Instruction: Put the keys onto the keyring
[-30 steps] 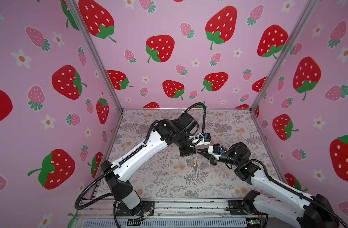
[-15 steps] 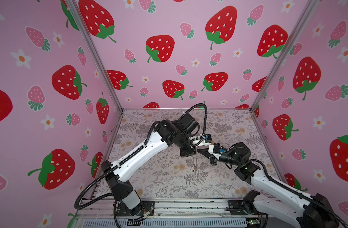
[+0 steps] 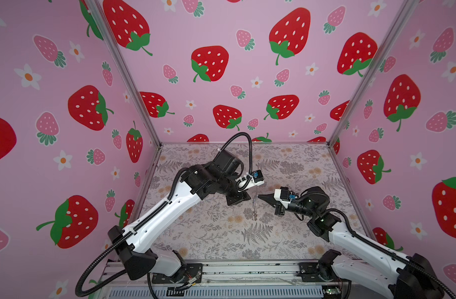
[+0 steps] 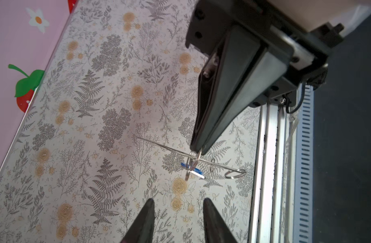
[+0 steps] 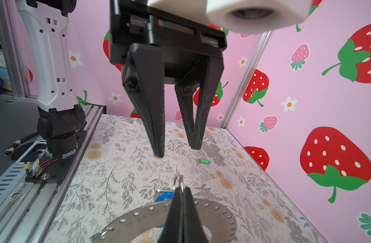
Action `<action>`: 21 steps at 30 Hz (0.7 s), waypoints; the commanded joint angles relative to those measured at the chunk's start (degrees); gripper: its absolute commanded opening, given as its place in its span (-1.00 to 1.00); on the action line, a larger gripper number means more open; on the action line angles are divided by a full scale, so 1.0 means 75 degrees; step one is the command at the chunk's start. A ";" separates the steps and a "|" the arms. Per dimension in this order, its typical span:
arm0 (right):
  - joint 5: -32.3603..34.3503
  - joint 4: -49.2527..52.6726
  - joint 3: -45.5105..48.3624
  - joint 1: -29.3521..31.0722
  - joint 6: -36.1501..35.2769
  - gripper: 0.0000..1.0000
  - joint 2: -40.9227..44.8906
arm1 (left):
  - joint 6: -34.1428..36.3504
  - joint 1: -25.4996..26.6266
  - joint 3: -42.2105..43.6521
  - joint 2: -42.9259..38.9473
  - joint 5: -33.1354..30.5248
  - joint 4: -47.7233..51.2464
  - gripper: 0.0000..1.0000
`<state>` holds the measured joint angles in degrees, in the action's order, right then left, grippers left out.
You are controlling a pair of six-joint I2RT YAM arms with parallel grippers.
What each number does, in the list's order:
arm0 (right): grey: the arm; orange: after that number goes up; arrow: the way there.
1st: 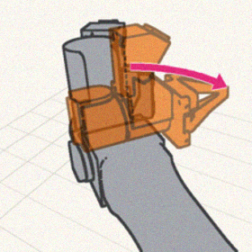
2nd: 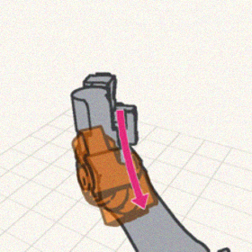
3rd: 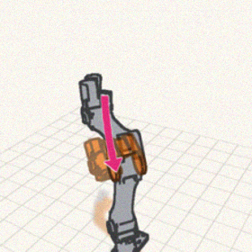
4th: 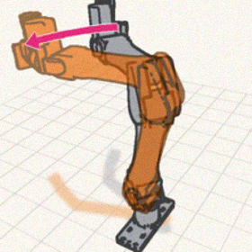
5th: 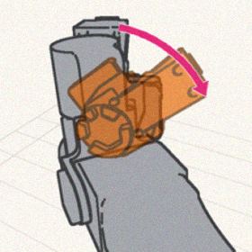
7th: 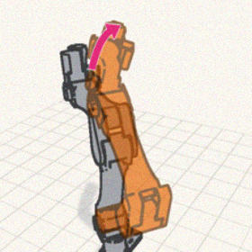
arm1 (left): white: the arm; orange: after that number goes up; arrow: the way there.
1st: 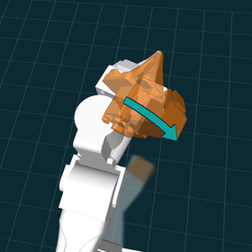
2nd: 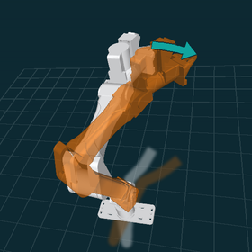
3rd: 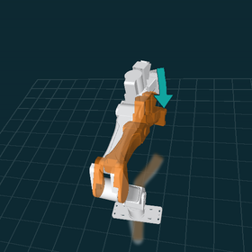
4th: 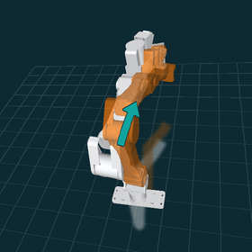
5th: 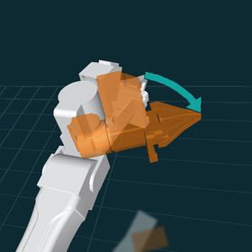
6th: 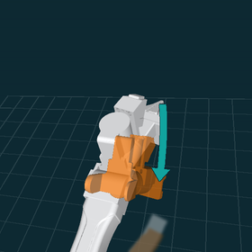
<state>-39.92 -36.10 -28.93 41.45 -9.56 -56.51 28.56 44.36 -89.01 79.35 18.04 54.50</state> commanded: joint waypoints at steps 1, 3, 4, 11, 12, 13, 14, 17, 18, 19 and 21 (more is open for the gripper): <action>-0.0077 -0.0781 0.0000 -0.0043 0.0353 -1.00 -0.0033 | -0.0551 -0.0043 0.0627 -0.0291 0.0859 -0.1241 -0.19; -0.0099 -0.0919 -0.0010 -0.0043 0.0447 -1.00 -0.0045 | -0.0741 -0.0077 0.0986 -0.0412 0.1119 -0.1641 -0.20; -0.0092 -0.0961 -0.0002 -0.0043 0.0478 -1.00 -0.0062 | -0.0865 -0.0108 0.1167 -0.0476 0.1283 -0.1859 -0.20; -0.0059 -0.1364 0.0051 -0.0043 0.0751 -1.00 -0.0035 | -0.1417 -0.0266 0.1723 -0.0590 0.1749 -0.2660 -0.24; -0.0076 -0.1480 0.0079 -0.0043 0.0807 -1.00 -0.0032 | -0.1423 -0.0273 0.1763 -0.0584 0.1744 -0.2700 -0.25; -0.0038 -0.1566 0.0095 -0.0043 0.0877 -1.00 -0.0035 | -0.1444 -0.0273 0.1806 -0.0584 0.1731 -0.2753 -0.26; -0.0021 -0.1579 0.0096 -0.0043 0.0900 -1.00 -0.0036 | -0.1452 -0.0267 0.1841 -0.0584 0.1760 -0.2825 -0.28; 0.0024 -0.1615 0.0100 -0.0043 0.0941 -1.00 -0.0068 | -0.1500 -0.0276 0.1947 -0.0584 0.1863 -0.2970 -0.30; 0.0052 -0.1650 0.0098 -0.0044 0.0964 -1.00 -0.0071 | -0.1508 -0.0267 0.1964 -0.0566 0.1854 -0.2982 -0.31; 0.0096 -0.1715 0.0115 -0.0045 0.1010 -1.00 -0.0063 | -0.1512 -0.0277 0.1982 -0.0550 0.1860 -0.2966 -0.33; 0.0197 -0.1910 0.0183 -0.0043 0.1114 -1.00 -0.0047 | -0.1545 -0.0266 0.2030 -0.0537 0.1836 -0.2997 -0.34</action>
<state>-39.31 -45.43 -28.32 41.45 -3.18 -57.04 17.54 42.52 -74.17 75.64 30.15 33.80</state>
